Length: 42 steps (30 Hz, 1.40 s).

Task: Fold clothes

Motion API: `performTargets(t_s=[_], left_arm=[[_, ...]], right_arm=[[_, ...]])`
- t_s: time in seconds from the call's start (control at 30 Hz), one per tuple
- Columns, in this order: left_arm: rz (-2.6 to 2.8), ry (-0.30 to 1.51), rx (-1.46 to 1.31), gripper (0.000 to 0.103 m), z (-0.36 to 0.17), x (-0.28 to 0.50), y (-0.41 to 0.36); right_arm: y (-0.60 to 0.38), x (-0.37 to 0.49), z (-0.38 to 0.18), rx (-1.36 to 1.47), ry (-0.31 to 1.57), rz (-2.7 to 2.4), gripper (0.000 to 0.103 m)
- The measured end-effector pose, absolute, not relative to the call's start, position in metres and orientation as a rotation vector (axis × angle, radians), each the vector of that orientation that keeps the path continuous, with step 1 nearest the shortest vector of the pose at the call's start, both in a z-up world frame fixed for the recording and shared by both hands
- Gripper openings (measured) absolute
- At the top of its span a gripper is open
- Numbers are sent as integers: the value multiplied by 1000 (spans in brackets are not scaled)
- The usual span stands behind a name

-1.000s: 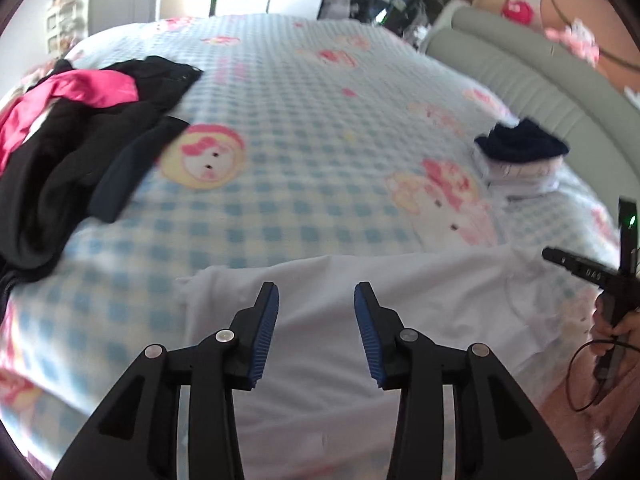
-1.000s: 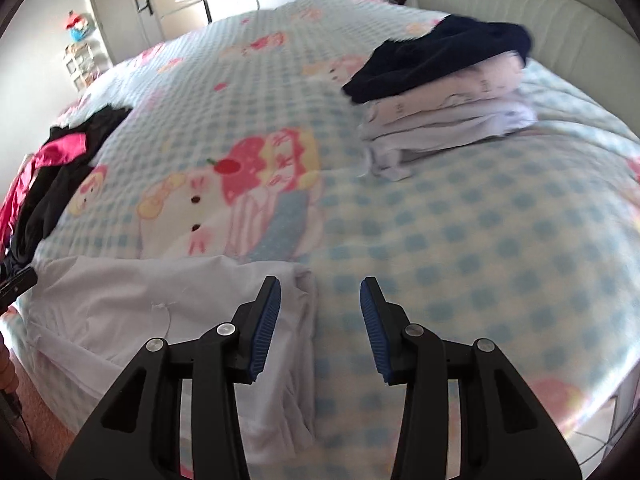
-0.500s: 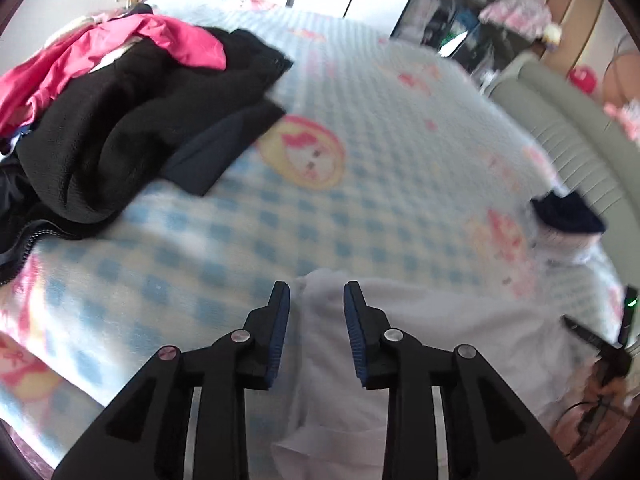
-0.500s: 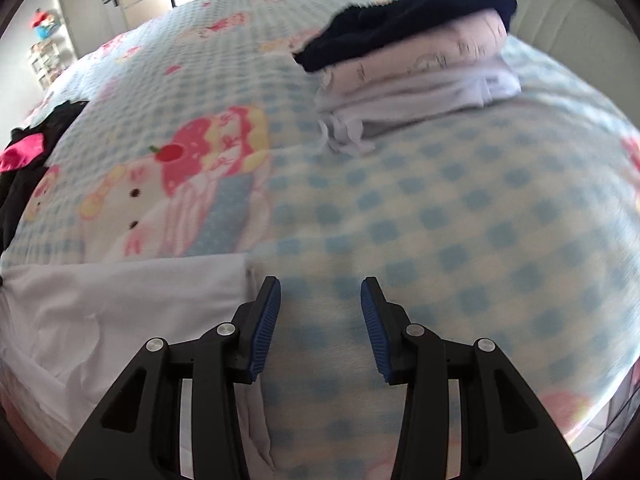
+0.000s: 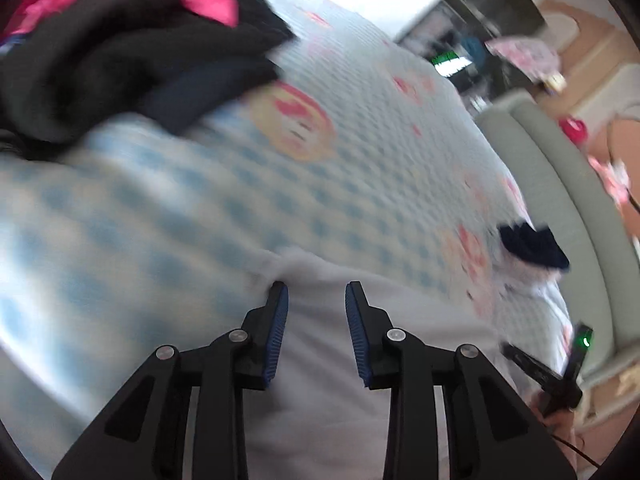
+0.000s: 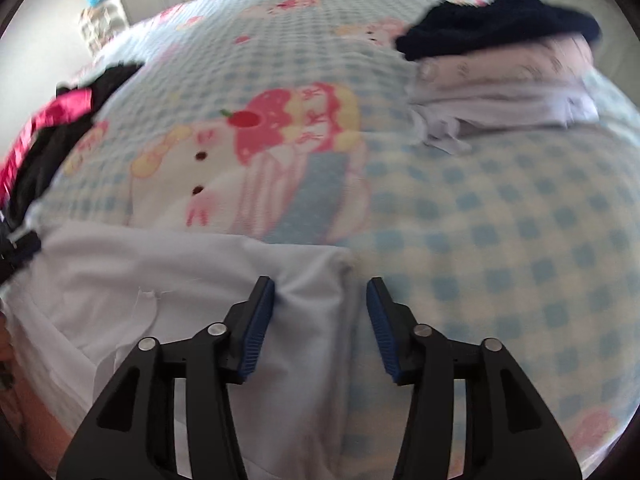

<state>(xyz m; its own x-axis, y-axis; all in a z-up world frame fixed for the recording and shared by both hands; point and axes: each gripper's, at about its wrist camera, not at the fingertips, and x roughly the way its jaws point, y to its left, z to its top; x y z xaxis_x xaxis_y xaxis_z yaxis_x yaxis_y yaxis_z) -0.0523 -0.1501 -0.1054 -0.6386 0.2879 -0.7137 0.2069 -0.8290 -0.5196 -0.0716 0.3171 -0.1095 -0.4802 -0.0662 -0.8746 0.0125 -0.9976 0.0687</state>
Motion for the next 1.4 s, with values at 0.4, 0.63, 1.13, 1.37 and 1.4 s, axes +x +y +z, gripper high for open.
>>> performTargets(t_s=[0.4,0.63,1.13,1.37,1.4], left_arm=[[2595,-595,-1235,44,-76,-37,-88],[2635,-660,-1394,43,-99,-33,-107],[2412,-627,-1387,50,-99,-5,-49],[2347,-901,-1337,50,-106,6,-90],[2356,-901,-1332,50,-105,8,-90]], right_arm=[[297,-36,-79,1482,-150,-2648,49],[302,-12,-96,1560,-259,-2579,46],[298,20,-99,1668,-162,-2629,46],[332,33,-98,1710,-279,-2665,51],[332,34,-95,1709,-252,-2678,51]])
